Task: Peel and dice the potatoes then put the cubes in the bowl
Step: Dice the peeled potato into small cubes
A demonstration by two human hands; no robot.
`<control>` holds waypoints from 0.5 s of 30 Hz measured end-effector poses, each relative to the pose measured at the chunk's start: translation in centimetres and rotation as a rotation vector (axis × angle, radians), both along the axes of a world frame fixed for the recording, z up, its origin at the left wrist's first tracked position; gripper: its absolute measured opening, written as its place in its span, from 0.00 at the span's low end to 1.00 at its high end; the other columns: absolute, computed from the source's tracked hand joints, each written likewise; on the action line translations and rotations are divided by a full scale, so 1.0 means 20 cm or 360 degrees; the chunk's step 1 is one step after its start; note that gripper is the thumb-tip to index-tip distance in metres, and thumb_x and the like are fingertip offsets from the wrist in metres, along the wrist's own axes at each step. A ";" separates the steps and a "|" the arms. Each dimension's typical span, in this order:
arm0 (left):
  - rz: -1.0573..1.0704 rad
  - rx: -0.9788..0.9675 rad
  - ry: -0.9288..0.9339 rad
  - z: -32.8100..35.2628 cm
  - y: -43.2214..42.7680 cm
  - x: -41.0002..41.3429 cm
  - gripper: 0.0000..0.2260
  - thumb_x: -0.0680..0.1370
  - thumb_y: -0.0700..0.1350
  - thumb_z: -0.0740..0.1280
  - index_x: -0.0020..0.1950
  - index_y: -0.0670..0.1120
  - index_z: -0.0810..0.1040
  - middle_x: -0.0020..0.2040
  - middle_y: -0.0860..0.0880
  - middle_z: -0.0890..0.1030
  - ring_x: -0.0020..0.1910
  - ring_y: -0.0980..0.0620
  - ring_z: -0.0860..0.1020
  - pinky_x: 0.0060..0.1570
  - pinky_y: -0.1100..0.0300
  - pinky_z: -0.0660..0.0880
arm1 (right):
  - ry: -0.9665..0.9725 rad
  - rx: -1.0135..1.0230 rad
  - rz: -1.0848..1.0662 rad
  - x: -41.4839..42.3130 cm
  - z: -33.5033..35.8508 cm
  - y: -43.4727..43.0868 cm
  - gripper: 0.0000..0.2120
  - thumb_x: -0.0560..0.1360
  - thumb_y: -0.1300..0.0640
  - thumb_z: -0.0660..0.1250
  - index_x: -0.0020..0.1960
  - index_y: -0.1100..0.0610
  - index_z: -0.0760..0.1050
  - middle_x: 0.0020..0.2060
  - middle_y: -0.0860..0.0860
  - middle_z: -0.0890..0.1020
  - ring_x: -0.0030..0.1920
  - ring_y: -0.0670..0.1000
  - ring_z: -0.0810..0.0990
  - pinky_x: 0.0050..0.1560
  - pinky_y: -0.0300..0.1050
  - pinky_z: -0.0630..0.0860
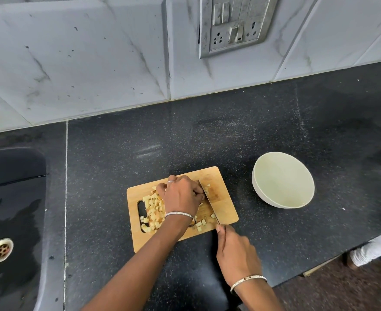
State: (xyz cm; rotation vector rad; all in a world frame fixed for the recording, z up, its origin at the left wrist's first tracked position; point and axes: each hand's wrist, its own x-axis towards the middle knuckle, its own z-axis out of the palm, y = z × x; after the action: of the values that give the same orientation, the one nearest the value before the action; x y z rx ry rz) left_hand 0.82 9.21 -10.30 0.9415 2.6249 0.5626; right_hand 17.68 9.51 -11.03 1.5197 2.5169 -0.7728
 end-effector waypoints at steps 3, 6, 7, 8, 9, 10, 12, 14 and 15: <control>0.0008 -0.0015 0.0016 0.00 0.00 0.00 0.01 0.71 0.49 0.74 0.39 0.55 0.84 0.45 0.60 0.79 0.55 0.52 0.68 0.52 0.51 0.55 | -0.0023 0.0009 0.0036 0.01 0.01 0.01 0.23 0.81 0.39 0.42 0.56 0.49 0.71 0.48 0.54 0.83 0.52 0.62 0.81 0.42 0.52 0.71; 0.0041 -0.0010 0.0052 0.00 -0.01 0.00 0.04 0.71 0.48 0.72 0.37 0.55 0.84 0.44 0.59 0.79 0.54 0.51 0.69 0.50 0.51 0.55 | -0.0131 0.0102 0.0089 0.01 0.03 0.01 0.23 0.81 0.39 0.41 0.55 0.49 0.70 0.47 0.52 0.83 0.51 0.60 0.82 0.40 0.51 0.72; 0.0051 -0.0007 0.0052 0.00 -0.01 0.00 0.04 0.71 0.48 0.72 0.37 0.56 0.84 0.44 0.59 0.79 0.54 0.51 0.69 0.50 0.51 0.55 | -0.0147 0.0135 0.0094 0.02 0.03 0.01 0.22 0.81 0.38 0.41 0.54 0.49 0.69 0.46 0.52 0.83 0.50 0.59 0.82 0.40 0.51 0.71; 0.0062 -0.0004 0.0047 0.00 -0.01 -0.01 0.04 0.71 0.49 0.72 0.37 0.56 0.84 0.44 0.59 0.79 0.53 0.52 0.70 0.50 0.51 0.56 | -0.0127 0.0135 0.0086 0.03 0.03 0.01 0.22 0.81 0.38 0.41 0.52 0.48 0.68 0.45 0.51 0.82 0.50 0.59 0.82 0.39 0.50 0.71; 0.0074 0.0008 0.0049 0.00 -0.01 -0.01 0.04 0.71 0.49 0.72 0.37 0.57 0.84 0.44 0.59 0.80 0.53 0.52 0.70 0.51 0.51 0.56 | -0.0064 0.0091 0.0073 0.05 0.02 0.01 0.22 0.81 0.38 0.40 0.50 0.48 0.68 0.43 0.51 0.82 0.49 0.58 0.82 0.40 0.51 0.73; 0.0081 0.0028 0.0059 0.00 -0.02 -0.02 0.04 0.71 0.49 0.71 0.38 0.57 0.84 0.43 0.59 0.80 0.52 0.52 0.70 0.52 0.51 0.57 | 0.0029 0.0001 0.0052 0.07 0.02 0.02 0.22 0.80 0.37 0.41 0.47 0.49 0.68 0.41 0.49 0.82 0.47 0.57 0.81 0.42 0.52 0.74; 0.0054 0.0071 0.0062 0.00 -0.02 -0.03 0.04 0.72 0.49 0.72 0.39 0.58 0.84 0.43 0.59 0.80 0.52 0.53 0.70 0.54 0.50 0.58 | 0.0217 -0.0191 -0.0026 0.10 0.01 0.06 0.25 0.80 0.37 0.45 0.40 0.50 0.71 0.34 0.48 0.80 0.42 0.53 0.80 0.46 0.53 0.75; 0.0002 0.0113 0.0021 0.00 -0.03 -0.04 0.03 0.73 0.50 0.71 0.41 0.58 0.84 0.45 0.60 0.80 0.52 0.53 0.71 0.56 0.50 0.59 | 0.0355 -0.0239 -0.0103 0.11 0.02 0.10 0.27 0.79 0.36 0.48 0.35 0.51 0.73 0.27 0.46 0.78 0.33 0.47 0.78 0.41 0.52 0.74; -0.0012 0.0138 -0.0010 0.00 -0.03 -0.05 0.03 0.73 0.51 0.71 0.43 0.59 0.84 0.45 0.60 0.80 0.52 0.54 0.71 0.56 0.50 0.60 | 0.0414 -0.0224 -0.0130 0.11 0.04 0.11 0.27 0.78 0.36 0.48 0.34 0.51 0.74 0.25 0.44 0.77 0.29 0.46 0.76 0.39 0.51 0.74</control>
State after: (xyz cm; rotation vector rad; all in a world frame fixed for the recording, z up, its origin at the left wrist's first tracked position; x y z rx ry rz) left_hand -0.11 8.61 -10.32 0.9731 2.6085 0.6817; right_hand 19.98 11.74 -10.29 1.5735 2.5201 -1.2048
